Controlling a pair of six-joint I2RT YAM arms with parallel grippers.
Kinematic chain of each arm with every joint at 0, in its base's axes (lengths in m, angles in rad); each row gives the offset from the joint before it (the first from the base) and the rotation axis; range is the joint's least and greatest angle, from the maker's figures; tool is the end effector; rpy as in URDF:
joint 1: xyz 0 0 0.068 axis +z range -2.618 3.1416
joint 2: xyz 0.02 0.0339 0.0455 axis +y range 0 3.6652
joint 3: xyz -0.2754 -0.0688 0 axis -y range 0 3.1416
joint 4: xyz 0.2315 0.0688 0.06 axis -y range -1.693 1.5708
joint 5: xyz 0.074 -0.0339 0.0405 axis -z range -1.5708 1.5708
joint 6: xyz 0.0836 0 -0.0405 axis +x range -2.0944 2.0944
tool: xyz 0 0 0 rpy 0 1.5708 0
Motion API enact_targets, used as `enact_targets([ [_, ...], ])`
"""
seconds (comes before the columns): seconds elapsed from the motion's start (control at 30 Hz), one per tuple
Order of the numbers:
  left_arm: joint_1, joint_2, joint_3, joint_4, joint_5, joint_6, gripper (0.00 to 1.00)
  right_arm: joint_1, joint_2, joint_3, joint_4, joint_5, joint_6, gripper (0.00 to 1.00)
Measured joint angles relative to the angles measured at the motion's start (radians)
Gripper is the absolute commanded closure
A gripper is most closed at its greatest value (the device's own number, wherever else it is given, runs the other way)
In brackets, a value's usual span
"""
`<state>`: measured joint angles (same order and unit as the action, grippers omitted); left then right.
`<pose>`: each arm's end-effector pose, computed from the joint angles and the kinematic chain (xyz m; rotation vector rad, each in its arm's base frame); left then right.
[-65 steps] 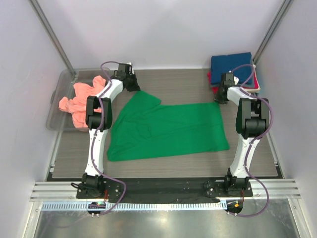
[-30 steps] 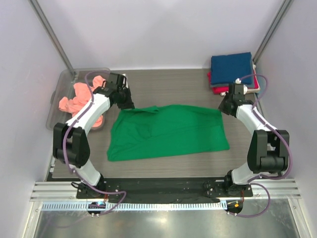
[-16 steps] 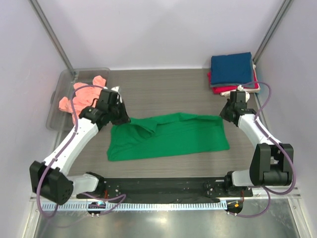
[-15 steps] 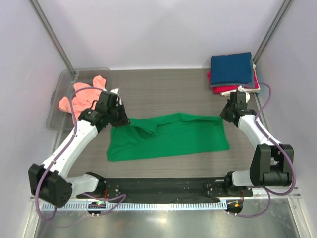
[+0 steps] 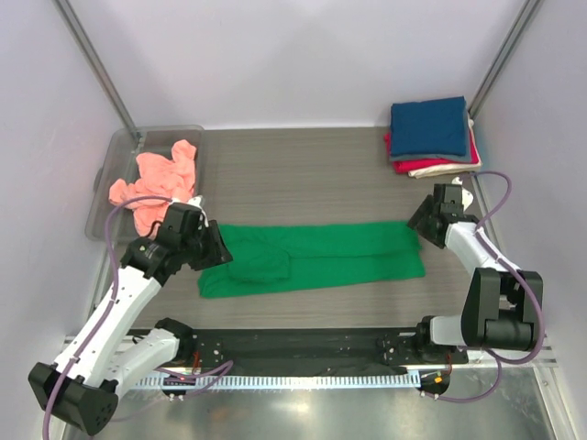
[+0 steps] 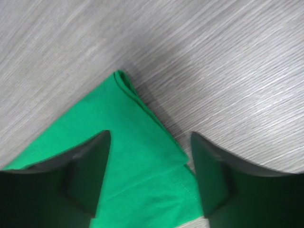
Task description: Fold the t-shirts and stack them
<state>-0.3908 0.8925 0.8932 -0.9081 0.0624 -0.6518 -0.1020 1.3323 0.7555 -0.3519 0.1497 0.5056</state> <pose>0.1604 -0.0717 0.2641 -0.3046 2.5318 -0.5064 0.2728 -0.0405 0.1797 0.8022 2.3517 -0.0169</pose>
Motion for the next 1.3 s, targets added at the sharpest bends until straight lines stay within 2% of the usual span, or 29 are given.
enact_targets([
  [0.03,0.000,0.000,-0.003,-0.008,0.001,-0.001,0.48,0.000,0.011,0.000,-0.001,-0.004,0.001,0.18],
  [0.1,0.000,-0.005,-0.016,-0.018,0.002,-0.003,0.46,0.000,0.016,-0.005,-0.002,-0.003,0.002,0.16],
  [0.27,0.000,-0.050,-0.044,-0.040,0.002,-0.024,0.45,0.000,-0.044,-0.018,0.003,-0.010,0.002,0.20],
  [0.4,-0.001,-0.024,-0.078,0.011,0.002,-0.050,0.48,0.035,-0.095,-0.018,0.066,-0.098,0.000,0.23],
  [0.5,-0.018,0.089,-0.104,0.087,-0.009,-0.074,0.49,0.126,-0.029,-0.011,0.105,-0.143,-0.002,0.23],
  [0.6,-0.037,0.269,-0.112,0.180,-0.039,-0.092,0.50,0.192,0.069,-0.022,0.132,-0.182,-0.002,0.24],
  [0.8,-0.044,0.602,-0.091,0.325,-0.097,-0.111,0.52,0.209,0.147,-0.052,0.214,-0.211,0.007,0.25],
  [0.93,-0.045,0.779,0.093,0.283,-0.116,-0.103,0.53,0.231,0.124,-0.096,0.279,-0.206,0.034,0.25],
  [1.03,-0.045,0.969,0.330,0.218,-0.129,-0.092,0.57,0.294,0.069,-0.161,0.327,-0.212,0.103,0.25],
  [1.1,-0.045,1.102,0.520,0.194,-0.134,-0.087,0.57,0.388,0.002,-0.223,0.335,-0.229,0.182,0.25],
  [1.17,-0.045,1.239,0.737,0.187,-0.141,-0.081,0.56,0.533,-0.060,-0.276,0.346,-0.231,0.290,0.25],
  [1.3,-0.045,1.659,1.428,0.144,-0.092,-0.064,0.56,0.993,-0.078,-0.276,0.335,-0.215,0.516,0.21],
])
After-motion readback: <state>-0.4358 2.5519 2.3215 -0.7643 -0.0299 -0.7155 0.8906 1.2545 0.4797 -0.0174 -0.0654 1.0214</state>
